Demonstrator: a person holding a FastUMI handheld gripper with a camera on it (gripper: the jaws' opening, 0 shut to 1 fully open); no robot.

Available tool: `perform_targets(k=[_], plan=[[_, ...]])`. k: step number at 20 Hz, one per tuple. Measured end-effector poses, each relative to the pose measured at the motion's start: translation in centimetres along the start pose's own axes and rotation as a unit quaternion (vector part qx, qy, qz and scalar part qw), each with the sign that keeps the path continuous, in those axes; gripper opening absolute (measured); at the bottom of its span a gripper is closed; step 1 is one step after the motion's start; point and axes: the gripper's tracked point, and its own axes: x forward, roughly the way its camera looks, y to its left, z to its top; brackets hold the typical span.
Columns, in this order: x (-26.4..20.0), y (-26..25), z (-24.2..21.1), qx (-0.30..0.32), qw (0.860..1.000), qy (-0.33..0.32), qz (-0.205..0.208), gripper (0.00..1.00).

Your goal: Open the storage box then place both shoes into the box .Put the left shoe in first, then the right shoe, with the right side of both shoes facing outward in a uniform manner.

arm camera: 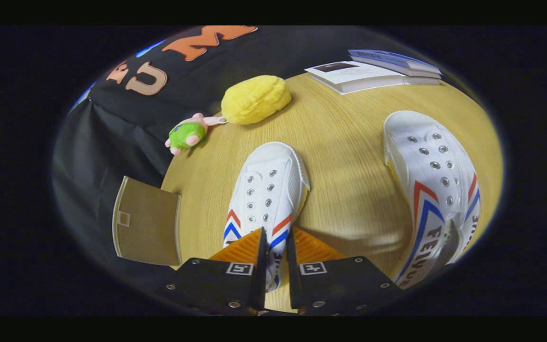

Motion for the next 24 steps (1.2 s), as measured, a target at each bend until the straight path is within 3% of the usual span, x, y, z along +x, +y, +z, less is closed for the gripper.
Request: perform_targets(k=[4, 7, 15, 24], plan=[[-0.5, 0.3, 0.3, -0.016, 0.999, -0.011, -0.031, 0.10], [-0.9, 2.1, 0.7, -0.034, 0.999, -0.017, -0.037, 0.09], [-3.9, 13.1, 3.0, -0.045, 0.997, -0.051, 0.040, 0.08], [-5.1, 27.0, 3.1, -0.103, 0.987, -0.056, 0.110, 0.08]])
